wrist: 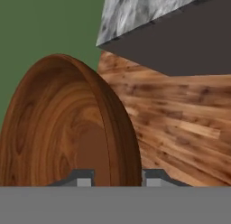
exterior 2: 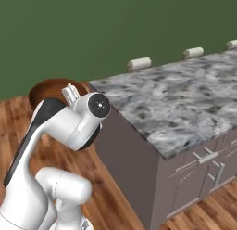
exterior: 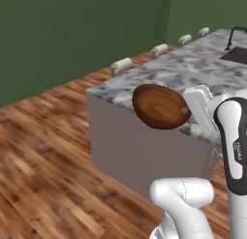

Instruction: Pick up the bowls from the cabinet and place each bowl in front of a stool on the dining counter.

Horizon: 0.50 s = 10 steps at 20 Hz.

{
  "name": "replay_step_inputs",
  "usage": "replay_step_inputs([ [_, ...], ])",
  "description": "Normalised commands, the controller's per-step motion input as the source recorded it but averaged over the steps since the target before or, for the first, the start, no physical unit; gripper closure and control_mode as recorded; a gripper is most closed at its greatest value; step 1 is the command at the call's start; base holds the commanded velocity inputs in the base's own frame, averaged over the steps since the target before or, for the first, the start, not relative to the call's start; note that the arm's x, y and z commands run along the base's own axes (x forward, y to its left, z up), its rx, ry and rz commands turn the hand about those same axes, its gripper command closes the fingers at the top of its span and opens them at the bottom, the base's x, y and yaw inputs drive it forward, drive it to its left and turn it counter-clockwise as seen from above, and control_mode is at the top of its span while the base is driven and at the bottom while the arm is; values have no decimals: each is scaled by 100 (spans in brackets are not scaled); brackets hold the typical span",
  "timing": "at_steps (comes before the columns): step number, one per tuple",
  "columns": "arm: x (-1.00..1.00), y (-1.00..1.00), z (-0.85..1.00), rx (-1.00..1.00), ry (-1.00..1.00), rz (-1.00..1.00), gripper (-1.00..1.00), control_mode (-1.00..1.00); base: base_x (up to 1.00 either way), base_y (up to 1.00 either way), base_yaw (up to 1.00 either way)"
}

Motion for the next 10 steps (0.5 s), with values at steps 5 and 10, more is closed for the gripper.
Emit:
replay_step_inputs([
  [5,0,0,0,0,0,0,100,100,100,100,-34],
  [10,0,0,0,0,0,0,100,100,99,100,-51],
])
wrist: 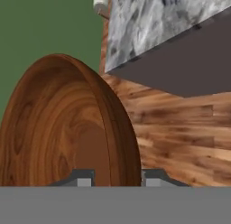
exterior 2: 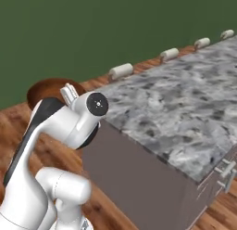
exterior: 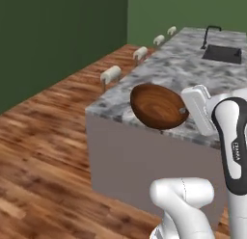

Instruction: Pick up the bowls from the cabinet and place each bowl in front of a stool on the dining counter.

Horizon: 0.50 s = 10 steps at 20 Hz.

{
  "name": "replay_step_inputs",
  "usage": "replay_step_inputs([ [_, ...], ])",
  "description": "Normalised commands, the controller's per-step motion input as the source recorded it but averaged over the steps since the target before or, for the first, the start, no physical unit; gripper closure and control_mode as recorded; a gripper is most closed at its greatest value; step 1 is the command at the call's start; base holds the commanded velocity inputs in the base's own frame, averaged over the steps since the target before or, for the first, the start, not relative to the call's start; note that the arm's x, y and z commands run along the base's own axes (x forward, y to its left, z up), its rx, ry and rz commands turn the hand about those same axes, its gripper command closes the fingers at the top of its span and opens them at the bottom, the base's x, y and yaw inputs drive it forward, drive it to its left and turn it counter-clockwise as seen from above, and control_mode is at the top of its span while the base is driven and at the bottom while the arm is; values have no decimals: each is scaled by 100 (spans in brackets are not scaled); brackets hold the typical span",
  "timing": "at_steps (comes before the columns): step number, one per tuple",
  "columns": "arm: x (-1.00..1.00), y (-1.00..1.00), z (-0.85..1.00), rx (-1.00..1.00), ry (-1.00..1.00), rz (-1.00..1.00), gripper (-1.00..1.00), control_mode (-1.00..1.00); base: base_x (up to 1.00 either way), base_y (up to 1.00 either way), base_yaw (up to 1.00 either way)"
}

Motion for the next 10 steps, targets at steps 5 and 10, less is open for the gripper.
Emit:
replay_step_inputs([
  [5,0,0,0,0,0,0,100,100,60,100,-60],
  [10,0,0,0,0,0,0,100,100,11,100,-60],
])
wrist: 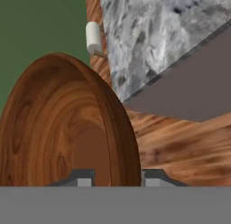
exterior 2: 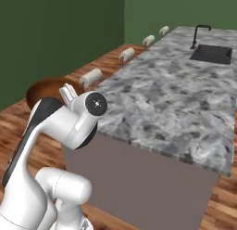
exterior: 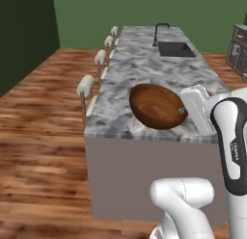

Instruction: Pick up the bowls from the cabinet and place each bowl in front of a stool on the dining counter.

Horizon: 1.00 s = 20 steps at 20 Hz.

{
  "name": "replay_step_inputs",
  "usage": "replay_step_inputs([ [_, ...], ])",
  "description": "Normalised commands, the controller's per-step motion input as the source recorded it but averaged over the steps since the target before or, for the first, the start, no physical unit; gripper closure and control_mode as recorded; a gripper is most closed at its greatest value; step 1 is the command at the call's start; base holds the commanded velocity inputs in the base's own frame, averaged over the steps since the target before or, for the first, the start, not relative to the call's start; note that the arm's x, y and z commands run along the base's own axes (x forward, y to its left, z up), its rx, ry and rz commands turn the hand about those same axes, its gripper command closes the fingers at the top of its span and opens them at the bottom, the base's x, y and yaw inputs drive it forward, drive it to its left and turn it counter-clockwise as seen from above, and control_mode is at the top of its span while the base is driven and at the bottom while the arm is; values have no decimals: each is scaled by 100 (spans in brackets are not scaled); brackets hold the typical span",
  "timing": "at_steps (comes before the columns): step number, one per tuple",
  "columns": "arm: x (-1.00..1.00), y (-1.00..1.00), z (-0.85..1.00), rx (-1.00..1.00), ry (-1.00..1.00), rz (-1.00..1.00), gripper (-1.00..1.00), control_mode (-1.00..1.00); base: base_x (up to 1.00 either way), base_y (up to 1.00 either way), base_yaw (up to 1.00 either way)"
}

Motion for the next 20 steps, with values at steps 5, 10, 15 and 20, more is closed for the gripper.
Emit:
replay_step_inputs([
  [5,0,0,0,0,0,0,100,100,0,100,-59],
  [10,0,0,0,0,0,0,100,100,-2,96,-68],
  [15,0,0,0,0,0,0,100,100,-21,96,-68],
  [20,0,0,0,0,0,0,100,100,-60,100,-64],
])
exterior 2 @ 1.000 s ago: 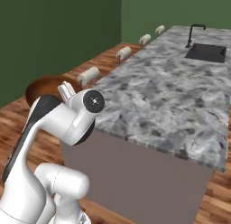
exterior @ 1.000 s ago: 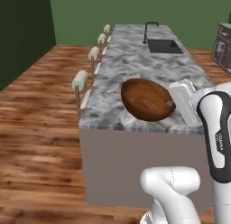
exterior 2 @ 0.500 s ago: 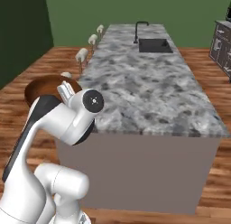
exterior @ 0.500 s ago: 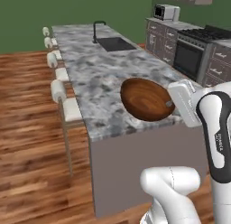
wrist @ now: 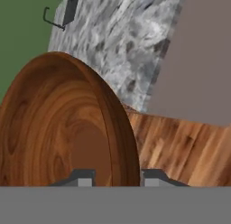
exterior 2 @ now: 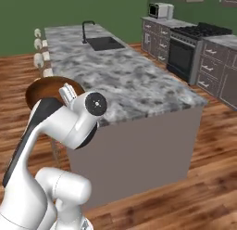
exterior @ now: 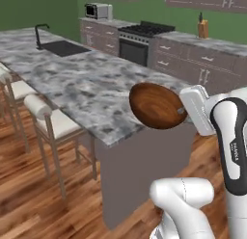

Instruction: Pick up the bowls from the cabinet and place each bowl in front of a stool on the dining counter.

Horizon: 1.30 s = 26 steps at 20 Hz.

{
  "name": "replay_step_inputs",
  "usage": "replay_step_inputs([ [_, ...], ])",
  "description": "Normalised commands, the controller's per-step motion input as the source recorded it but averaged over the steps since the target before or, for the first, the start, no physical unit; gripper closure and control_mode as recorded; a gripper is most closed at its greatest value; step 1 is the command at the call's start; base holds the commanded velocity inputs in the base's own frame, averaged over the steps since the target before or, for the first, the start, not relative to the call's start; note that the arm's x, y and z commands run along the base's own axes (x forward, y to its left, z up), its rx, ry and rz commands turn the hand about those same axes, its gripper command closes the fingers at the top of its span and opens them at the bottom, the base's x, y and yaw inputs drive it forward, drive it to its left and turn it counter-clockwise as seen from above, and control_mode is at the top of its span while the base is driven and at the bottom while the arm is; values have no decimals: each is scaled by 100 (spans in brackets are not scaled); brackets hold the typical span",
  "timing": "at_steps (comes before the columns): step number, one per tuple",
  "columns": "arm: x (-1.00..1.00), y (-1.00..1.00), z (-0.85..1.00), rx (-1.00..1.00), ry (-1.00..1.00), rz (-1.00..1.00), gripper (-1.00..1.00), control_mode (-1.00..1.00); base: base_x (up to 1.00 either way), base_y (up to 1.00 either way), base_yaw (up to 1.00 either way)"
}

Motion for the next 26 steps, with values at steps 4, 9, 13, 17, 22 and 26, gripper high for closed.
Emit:
replay_step_inputs([
  [4,0,0,0,0,0,0,100,100,-62,100,-63],
  [9,0,0,0,0,0,0,100,100,-57,100,-63],
  [13,0,0,0,0,0,0,100,100,-47,100,-63],
  [17,0,0,0,0,0,0,100,100,-37,100,-59],
  [22,0,0,0,0,0,0,100,100,-7,100,-50],
  [26,0,0,0,0,0,0,100,100,0,100,-49],
])
